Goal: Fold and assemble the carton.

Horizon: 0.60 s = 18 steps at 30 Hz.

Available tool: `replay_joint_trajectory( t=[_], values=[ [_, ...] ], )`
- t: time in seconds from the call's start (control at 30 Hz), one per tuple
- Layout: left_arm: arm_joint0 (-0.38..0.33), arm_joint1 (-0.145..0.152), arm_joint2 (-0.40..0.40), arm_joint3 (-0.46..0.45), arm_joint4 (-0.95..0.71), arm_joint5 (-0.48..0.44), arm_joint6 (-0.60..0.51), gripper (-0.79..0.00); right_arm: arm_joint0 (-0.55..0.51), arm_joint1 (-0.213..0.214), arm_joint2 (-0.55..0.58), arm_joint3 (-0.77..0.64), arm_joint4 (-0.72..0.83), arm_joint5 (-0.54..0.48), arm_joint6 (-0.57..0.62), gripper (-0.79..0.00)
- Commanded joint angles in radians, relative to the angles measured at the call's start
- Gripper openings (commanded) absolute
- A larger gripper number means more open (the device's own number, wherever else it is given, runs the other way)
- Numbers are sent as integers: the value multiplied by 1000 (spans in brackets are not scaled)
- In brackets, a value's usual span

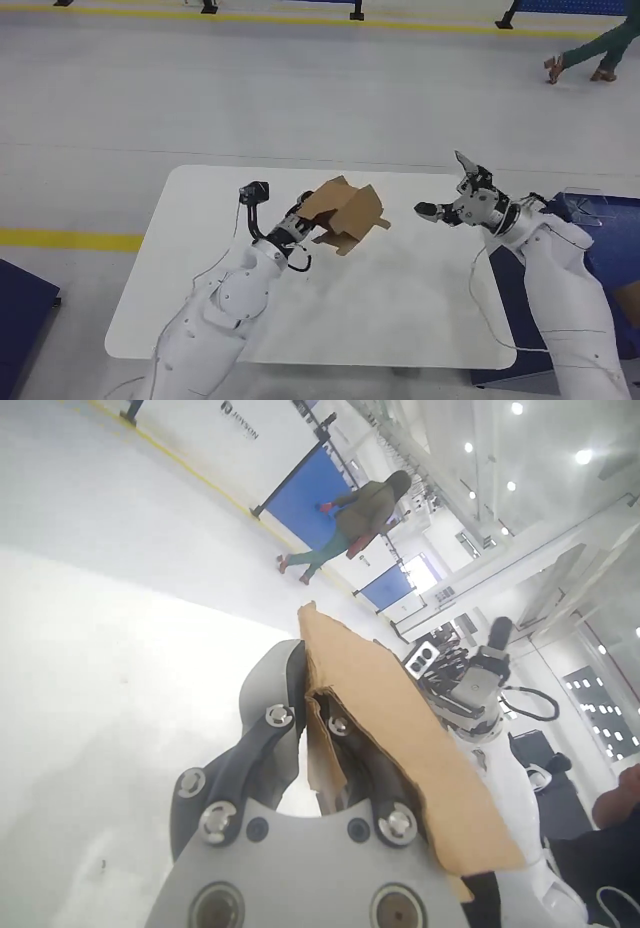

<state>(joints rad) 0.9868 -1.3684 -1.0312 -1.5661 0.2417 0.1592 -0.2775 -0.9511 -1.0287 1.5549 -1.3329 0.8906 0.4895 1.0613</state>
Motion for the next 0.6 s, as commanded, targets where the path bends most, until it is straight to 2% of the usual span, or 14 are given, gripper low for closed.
replay_joint_trajectory(
  t=[0.0,0.07,0.2,0.3,0.37,0.47,0.57],
  values=[
    [-61,-2,-31,27,-237,228,-273,-785,-3,14,34,6,-86,-73,61,0],
    [-95,-1,-53,58,-352,342,-413,-785,-5,26,53,14,-137,-114,127,0],
    [-135,-1,-76,123,-516,476,-583,-785,-9,39,57,54,-178,-156,243,0],
    [-152,-5,-68,150,-568,515,-601,-785,-20,40,25,52,-186,-171,297,0],
    [-162,-7,-55,165,-596,542,-611,-785,-33,38,-1,46,-160,-146,338,0],
    [-183,-12,-43,196,-663,578,-648,-785,-48,37,-38,37,-158,-127,358,0],
    [-203,-16,-14,214,-665,589,-637,-785,-57,34,-61,43,-114,-105,374,0]
  ],
)
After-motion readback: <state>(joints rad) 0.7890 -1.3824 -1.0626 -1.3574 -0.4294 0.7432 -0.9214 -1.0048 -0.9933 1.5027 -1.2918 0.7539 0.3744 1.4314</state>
